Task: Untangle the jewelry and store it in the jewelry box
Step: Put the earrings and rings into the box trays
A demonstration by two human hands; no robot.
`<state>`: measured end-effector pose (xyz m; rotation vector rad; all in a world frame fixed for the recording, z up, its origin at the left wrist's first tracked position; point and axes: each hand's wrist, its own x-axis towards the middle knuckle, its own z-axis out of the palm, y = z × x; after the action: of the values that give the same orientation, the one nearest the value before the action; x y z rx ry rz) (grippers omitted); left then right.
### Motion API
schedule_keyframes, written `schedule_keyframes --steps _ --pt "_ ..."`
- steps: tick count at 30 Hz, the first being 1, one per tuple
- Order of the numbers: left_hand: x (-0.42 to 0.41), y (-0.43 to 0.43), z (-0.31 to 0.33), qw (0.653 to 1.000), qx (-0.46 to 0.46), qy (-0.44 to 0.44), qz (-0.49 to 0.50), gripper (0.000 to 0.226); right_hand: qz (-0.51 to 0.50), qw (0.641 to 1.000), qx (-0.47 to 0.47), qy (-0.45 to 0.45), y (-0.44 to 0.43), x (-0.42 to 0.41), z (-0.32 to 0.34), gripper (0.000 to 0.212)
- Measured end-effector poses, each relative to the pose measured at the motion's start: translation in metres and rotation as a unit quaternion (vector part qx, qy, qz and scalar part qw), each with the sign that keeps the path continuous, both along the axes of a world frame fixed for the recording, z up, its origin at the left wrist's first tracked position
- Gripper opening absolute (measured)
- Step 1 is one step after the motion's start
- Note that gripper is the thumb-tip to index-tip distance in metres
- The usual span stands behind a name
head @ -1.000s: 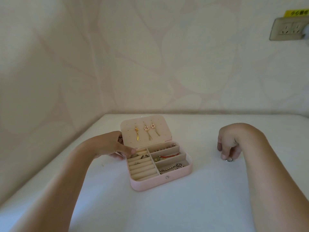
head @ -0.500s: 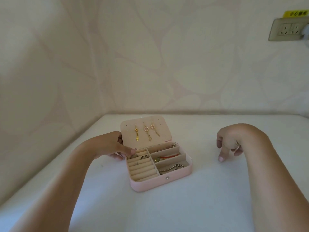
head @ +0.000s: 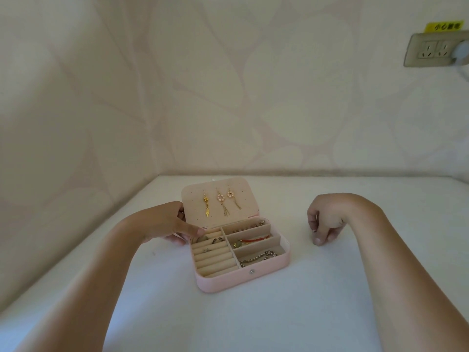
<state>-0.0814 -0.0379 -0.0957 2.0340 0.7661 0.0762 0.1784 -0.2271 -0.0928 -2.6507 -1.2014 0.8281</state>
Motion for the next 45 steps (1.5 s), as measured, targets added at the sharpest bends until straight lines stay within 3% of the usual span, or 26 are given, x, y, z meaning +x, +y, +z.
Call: schedule_keyframes --steps 3,6,8,13,21,31,40,45 --pt "0.0 0.0 0.0 1.0 -0.001 -0.002 -0.001 0.025 0.003 0.99 0.138 -0.007 0.006 -0.007 0.0 0.02" --pt "0.0 0.001 -0.001 1.0 0.001 0.002 0.003 0.027 0.013 0.937 0.347 0.028 0.014 -0.023 0.005 0.009" --pt "0.0 0.001 -0.002 1.0 0.001 0.004 0.001 0.026 0.049 0.908 0.412 0.068 0.021 -0.04 0.01 0.009" --pt "0.001 0.003 -0.001 1.0 0.0 0.006 -0.004 0.025 0.212 0.896 0.386 0.062 0.041 -0.091 -0.003 0.012" --pt "0.002 0.005 -0.004 1.0 0.0 -0.002 -0.003 0.023 0.234 0.916 0.327 0.017 0.048 -0.113 -0.016 0.008" --pt "0.002 0.005 -0.003 1.0 0.003 0.004 -0.01 0.023 0.305 0.884 0.315 -0.164 0.058 -0.125 -0.026 0.003" --pt "0.001 0.002 -0.002 1.0 0.002 0.0 -0.011 0.021 0.284 0.919 0.27 -0.046 0.043 -0.112 -0.009 0.01" --pt "0.001 0.004 -0.003 1.0 0.002 -0.004 -0.011 0.024 0.276 0.921 0.272 -0.036 0.041 -0.115 -0.007 0.011"
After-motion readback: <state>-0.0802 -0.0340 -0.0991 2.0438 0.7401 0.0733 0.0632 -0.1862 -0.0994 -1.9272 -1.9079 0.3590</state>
